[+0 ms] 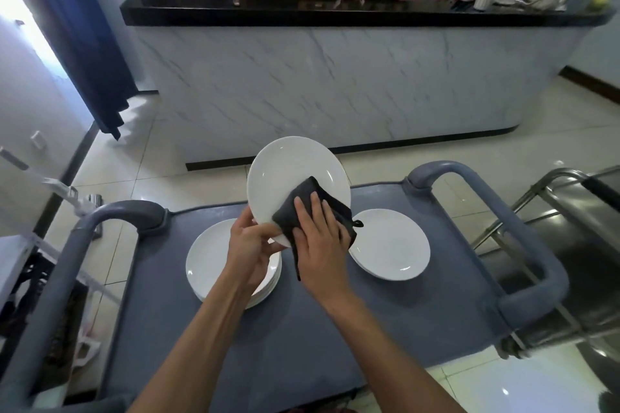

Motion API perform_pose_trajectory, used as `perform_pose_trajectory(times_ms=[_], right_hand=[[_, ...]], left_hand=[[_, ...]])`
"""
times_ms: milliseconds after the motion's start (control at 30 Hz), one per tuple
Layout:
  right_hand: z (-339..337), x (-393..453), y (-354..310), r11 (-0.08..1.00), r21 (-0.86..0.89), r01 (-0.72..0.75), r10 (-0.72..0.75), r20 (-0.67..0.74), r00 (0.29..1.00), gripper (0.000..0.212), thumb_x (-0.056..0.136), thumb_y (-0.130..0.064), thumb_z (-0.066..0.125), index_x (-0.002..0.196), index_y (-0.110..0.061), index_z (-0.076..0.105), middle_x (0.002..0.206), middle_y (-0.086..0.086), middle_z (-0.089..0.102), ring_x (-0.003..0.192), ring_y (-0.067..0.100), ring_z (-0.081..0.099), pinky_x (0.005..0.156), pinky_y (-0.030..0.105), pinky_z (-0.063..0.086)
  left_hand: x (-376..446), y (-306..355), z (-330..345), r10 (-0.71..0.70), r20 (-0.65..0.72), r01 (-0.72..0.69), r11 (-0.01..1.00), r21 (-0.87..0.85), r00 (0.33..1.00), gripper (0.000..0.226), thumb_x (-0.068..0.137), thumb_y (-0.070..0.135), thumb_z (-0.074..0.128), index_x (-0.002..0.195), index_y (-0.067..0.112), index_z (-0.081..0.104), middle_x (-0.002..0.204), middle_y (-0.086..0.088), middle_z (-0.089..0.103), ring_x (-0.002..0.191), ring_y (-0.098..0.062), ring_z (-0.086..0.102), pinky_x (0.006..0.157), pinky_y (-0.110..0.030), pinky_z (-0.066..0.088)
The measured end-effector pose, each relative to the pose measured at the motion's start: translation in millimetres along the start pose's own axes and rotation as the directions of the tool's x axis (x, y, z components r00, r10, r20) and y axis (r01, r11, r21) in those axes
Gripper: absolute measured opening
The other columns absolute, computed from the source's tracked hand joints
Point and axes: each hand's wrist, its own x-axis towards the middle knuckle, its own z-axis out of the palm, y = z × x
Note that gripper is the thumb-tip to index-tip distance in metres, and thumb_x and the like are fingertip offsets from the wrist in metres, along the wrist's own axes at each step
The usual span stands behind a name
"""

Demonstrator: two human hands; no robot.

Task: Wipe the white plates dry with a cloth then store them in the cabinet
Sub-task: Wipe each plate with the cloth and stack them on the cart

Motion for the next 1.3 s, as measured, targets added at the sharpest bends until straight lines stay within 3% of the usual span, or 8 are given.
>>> perform_pose_trajectory(times_ms=[233, 367, 467, 633, 767, 933, 1167, 1300], right_hand=[[1.2, 15.5, 18.0, 0.995, -0.088, -0.053, 0.048, -0.065, 0.997, 0.052, 0.103, -0.039, 0.025, 0.155, -0.034, 0.029, 0.165, -0.002, 0.022, 0.151, 0.021, 0.020, 0.114, 0.047, 0.027], [-5.3, 27.5, 26.1, 0.994, -0.041, -0.097, 0.092, -0.103, 0.990, 0.054, 0.103, -0.041, 0.023, 0.155, -0.033, 0.031, 0.165, -0.002, 0.023, 0.152, 0.022, 0.016, 0.113, 0.048, 0.029], [-9.5, 36.6, 34.9, 0.996, 0.007, -0.090, 0.090, -0.135, 0.987, 0.053, 0.103, -0.040, 0.025, 0.155, -0.030, 0.033, 0.165, 0.002, 0.023, 0.152, 0.025, 0.016, 0.111, 0.051, 0.034], [-18.9, 50.6, 49.5, 0.991, 0.112, -0.070, 0.092, -0.204, 0.975, 0.052, 0.104, -0.031, 0.042, 0.155, -0.025, 0.033, 0.166, 0.004, 0.017, 0.148, 0.029, 0.023, 0.116, 0.041, 0.028], [-29.2, 57.2, 50.9, 0.970, 0.213, -0.119, 0.154, -0.154, 0.976, 0.059, 0.104, -0.027, 0.050, 0.157, -0.031, 0.025, 0.166, 0.001, 0.015, 0.146, 0.024, 0.023, 0.118, 0.035, 0.025], [-39.6, 59.4, 49.4, 0.949, 0.291, -0.120, 0.165, -0.137, 0.977, 0.064, 0.103, -0.023, 0.054, 0.158, -0.030, 0.022, 0.164, -0.005, 0.021, 0.148, 0.013, 0.023, 0.117, 0.027, 0.024], [-52.6, 68.3, 45.3, 0.953, 0.290, -0.088, 0.099, -0.023, 0.995, 0.070, 0.098, -0.016, 0.060, 0.157, -0.027, 0.024, 0.155, -0.006, 0.037, 0.139, 0.009, 0.033, 0.108, 0.016, 0.026], [-53.8, 71.3, 42.6, 0.965, 0.263, 0.018, -0.005, -0.050, 0.999, 0.069, 0.095, -0.010, 0.062, 0.155, -0.023, 0.030, 0.158, -0.005, 0.033, 0.143, 0.010, 0.031, 0.116, 0.021, 0.025]], left_hand=[[5.2, 8.3, -12.0, -0.004, 0.010, 0.004, 1.000, 0.003, 1.000, 0.054, 0.077, -0.023, 0.041, 0.111, 0.013, 0.066, 0.100, -0.007, 0.072, 0.087, -0.025, 0.068, 0.067, -0.043, 0.059], [7.7, 9.0, -17.8, -0.012, 0.058, 0.009, 0.999, 0.052, 0.998, 0.051, 0.074, -0.019, 0.046, 0.107, 0.014, 0.068, 0.098, -0.007, 0.071, 0.089, -0.026, 0.066, 0.069, -0.045, 0.057], [11.3, 10.1, -21.1, -0.031, 0.096, 0.020, 0.994, 0.108, 0.995, 0.055, 0.059, -0.006, 0.056, 0.110, 0.012, 0.067, 0.101, -0.011, 0.069, 0.090, -0.029, 0.065, 0.067, -0.045, 0.058], [18.9, 11.5, -27.6, -0.073, 0.158, 0.042, 0.980, 0.195, 0.985, 0.061, 0.054, -0.004, 0.057, 0.112, 0.011, 0.067, 0.103, -0.013, 0.070, 0.091, -0.031, 0.065, 0.070, -0.049, 0.055], [26.3, 14.9, -33.0, -0.094, 0.191, 0.041, 0.964, 0.261, 0.977, 0.061, 0.055, -0.004, 0.058, 0.113, 0.012, 0.069, 0.104, -0.014, 0.070, 0.091, -0.033, 0.064, 0.074, -0.053, 0.053], [30.3, 23.1, -34.4, -0.109, 0.243, 0.016, 0.934, 0.358, 0.964, 0.055, 0.054, -0.002, 0.057, 0.104, 0.018, 0.073, 0.096, -0.008, 0.072, 0.083, -0.026, 0.066, 0.061, -0.038, 0.055], [39.7, 41.3, -34.9, -0.140, 0.320, -0.064, 0.832, 0.551, 0.937, 0.053, 0.053, 0.002, 0.057, 0.091, 0.031, 0.078, 0.084, -0.003, 0.071, 0.078, -0.024, 0.065, 0.056, -0.036, 0.053], [45.0, 51.5, -34.5, -0.152, 0.357, -0.102, 0.793, 0.601, 0.922, 0.053, 0.053, 0.001, 0.055, 0.091, 0.030, 0.078, 0.084, -0.007, 0.070, 0.076, -0.026, 0.065, 0.057, -0.035, 0.051]])
